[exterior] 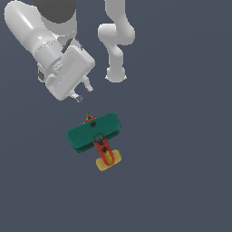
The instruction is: Pick up the object and move it to a goal position.
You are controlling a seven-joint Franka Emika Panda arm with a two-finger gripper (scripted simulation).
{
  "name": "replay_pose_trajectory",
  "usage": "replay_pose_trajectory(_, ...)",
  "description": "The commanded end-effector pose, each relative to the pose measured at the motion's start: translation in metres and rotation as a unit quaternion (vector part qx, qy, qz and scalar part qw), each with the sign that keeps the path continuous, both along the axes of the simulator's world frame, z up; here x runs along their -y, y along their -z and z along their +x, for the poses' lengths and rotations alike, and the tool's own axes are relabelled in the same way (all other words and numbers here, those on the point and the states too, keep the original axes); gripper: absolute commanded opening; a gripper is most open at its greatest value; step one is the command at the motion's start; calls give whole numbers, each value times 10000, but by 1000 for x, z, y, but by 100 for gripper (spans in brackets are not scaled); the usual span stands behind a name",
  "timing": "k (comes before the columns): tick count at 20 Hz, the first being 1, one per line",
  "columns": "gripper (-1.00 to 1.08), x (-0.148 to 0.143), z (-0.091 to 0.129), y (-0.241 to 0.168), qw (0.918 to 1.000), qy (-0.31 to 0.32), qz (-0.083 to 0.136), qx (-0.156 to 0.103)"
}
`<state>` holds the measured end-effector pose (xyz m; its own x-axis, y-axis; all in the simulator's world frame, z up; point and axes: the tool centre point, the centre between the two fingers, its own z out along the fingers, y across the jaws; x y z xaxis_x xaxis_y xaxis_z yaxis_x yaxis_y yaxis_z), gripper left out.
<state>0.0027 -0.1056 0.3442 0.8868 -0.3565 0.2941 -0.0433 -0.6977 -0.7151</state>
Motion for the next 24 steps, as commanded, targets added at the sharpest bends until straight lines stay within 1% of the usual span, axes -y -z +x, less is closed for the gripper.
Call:
replay_pose_trajectory(1,28,2,1,-15,9999,21,-51,158)
replay_pose_trajectory(12,28,12,1,-77,9963,127,-170,838)
replay_pose_trajectory(24,28,27,-5,-136,9877,277,-135,1531)
